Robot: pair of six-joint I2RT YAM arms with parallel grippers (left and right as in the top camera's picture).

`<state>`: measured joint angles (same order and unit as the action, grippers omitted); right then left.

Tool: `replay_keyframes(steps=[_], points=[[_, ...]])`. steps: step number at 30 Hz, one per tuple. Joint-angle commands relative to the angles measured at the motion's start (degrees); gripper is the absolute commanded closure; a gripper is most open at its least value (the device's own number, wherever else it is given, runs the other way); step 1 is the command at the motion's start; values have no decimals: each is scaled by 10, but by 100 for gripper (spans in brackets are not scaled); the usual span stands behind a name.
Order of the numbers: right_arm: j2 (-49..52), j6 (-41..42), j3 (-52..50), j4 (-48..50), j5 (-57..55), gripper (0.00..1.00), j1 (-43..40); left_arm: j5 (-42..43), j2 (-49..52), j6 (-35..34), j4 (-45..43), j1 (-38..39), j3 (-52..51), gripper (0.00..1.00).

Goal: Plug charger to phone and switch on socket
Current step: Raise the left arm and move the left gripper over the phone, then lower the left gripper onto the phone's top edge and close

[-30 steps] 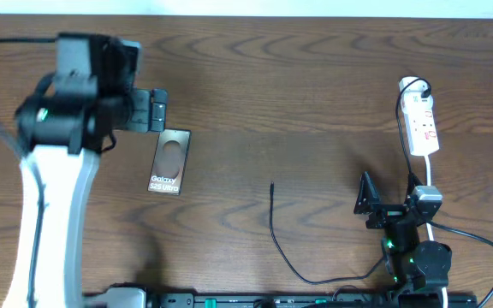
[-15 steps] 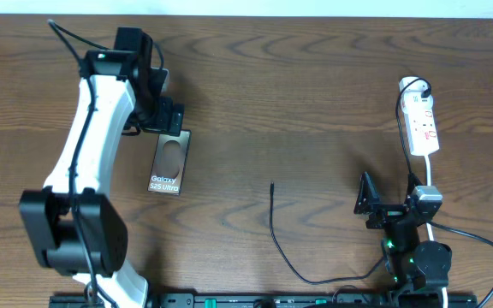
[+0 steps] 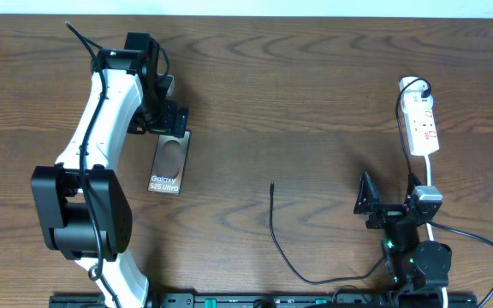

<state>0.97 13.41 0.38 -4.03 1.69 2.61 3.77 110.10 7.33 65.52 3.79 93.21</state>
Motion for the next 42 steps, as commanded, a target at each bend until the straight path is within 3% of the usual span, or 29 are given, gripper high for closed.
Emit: replay_keyframes(steps=[1,6,42], points=[[-3,-2,-1,-2,-1,1,8,11,4,-19,-9,-2,6,0],[-3,-2,-1,-2,-1,1,8,44,4,-20,-33,-2,-17,0],[-3,-2,-1,-2,-1,1,8,44,4,-16,-198,-2,-218,1]])
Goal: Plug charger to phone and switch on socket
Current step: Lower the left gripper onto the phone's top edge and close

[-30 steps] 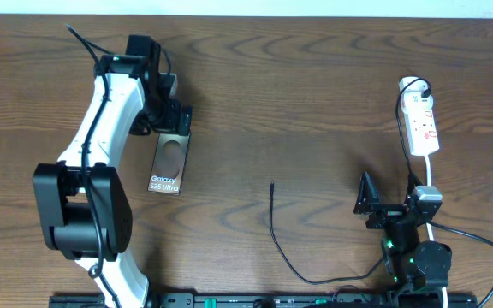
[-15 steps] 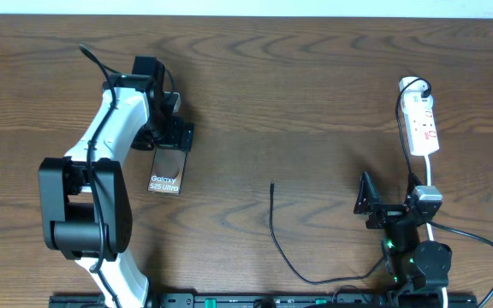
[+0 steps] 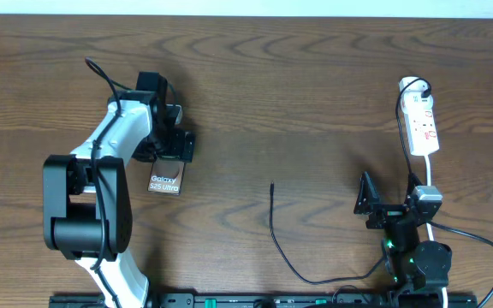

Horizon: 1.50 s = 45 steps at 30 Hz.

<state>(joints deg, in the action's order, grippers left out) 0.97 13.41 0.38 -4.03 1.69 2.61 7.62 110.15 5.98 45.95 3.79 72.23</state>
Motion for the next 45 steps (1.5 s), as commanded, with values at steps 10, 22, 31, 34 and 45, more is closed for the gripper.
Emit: replay_keyframes(steps=[10,22,31,34,45], points=[[-3,-2,-1,-2,-1,1,8,3,3,-2,-10,-2,-8,1],[-3,-2,-1,-2,-1,1,8,-10,3,-2,-22,-2,-9,1],[-3,-2,-1,-2,-1,1,8,-31,3,-3,-24,-2,-9,1],[-3,-2,-1,-2,-1,1,8,-31,3,-3,-24,-2,-9,1],[-3,-2,-1,-2,-1,1,8,-31,3,-3,-51,-2,-48,1]])
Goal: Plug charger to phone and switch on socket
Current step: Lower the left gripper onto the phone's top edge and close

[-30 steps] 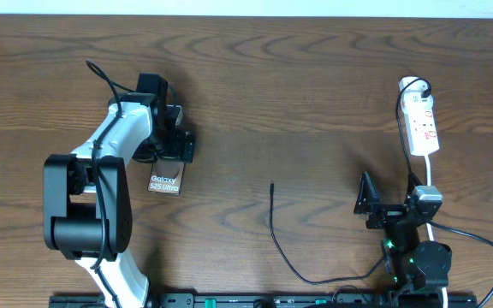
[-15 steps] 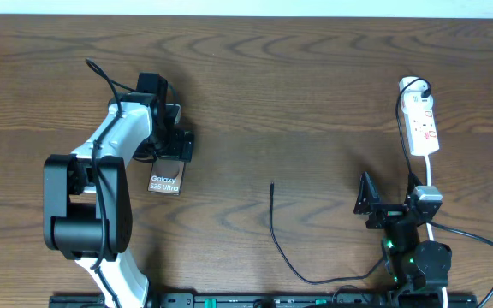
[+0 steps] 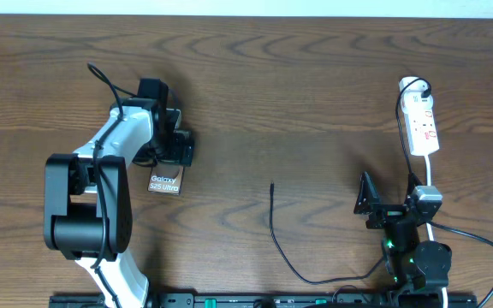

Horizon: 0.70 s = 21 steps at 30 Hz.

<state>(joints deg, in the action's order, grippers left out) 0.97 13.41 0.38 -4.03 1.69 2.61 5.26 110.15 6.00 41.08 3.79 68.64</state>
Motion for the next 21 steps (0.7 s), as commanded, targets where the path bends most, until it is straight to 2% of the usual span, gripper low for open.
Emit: replay_keyframes(steps=[1,10,21], points=[[-3,-2,-1,-2,-1,1,8,-7,3,-3,-3,-2,-12,1],[-2,-2,-1,-2,-1,1,8,-7,3,-3,-5,-2,-12,1],[-2,-2,-1,-2,-1,1,8,31,3,-3,-13,-2,-12,1]])
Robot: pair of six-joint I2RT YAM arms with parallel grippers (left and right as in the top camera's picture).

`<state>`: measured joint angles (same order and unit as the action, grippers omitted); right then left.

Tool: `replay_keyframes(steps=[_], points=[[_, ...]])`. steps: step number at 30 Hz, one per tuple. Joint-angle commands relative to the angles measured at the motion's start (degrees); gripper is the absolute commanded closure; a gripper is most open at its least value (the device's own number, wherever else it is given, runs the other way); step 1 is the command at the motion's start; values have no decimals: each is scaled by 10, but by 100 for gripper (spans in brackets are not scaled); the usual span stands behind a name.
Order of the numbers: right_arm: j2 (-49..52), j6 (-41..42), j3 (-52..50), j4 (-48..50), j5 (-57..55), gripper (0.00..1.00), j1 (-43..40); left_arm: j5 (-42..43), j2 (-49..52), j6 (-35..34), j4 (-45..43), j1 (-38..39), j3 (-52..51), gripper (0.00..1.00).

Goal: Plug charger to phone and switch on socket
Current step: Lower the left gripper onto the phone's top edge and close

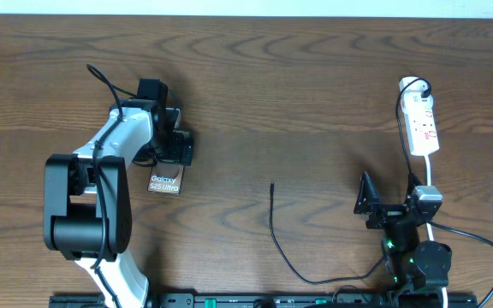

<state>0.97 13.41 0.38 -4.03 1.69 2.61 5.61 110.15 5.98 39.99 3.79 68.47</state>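
Note:
The phone (pixel 164 180), its dark screen reading "Galaxy S25 Ultra", lies left of centre on the table. My left gripper (pixel 178 151) sits over the phone's far end and hides it; its fingers do not show clearly. The black charger cable (pixel 272 224) lies loose in the middle, with its free tip (pixel 271 185) pointing away from me and well right of the phone. The white socket strip (pixel 421 122) lies at the far right with a plug in its far end. My right gripper (pixel 364 198) rests low at the right, away from cable and strip.
The wooden table (pixel 315 103) fills the view. A white lead (pixel 431 184) runs from the strip down past my right arm's base. A black rail (pixel 229 301) lines the near edge.
My left gripper was first at the phone's far edge, with most of the screen showing. Later the arm had drawn in and the gripper covered the phone's upper half, where it remains. The phone, the cable and the right arm have kept their places.

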Motion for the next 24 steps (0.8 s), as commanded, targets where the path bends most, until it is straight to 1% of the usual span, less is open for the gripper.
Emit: replay_keyframes(steps=[1,24], points=[[-2,-2,-1,-2,-1,1,8,28,3,-3,-2,-2,-10,1],[-2,-2,-1,-2,-1,1,8,28,3,-3,-14,-2,-42,1]])
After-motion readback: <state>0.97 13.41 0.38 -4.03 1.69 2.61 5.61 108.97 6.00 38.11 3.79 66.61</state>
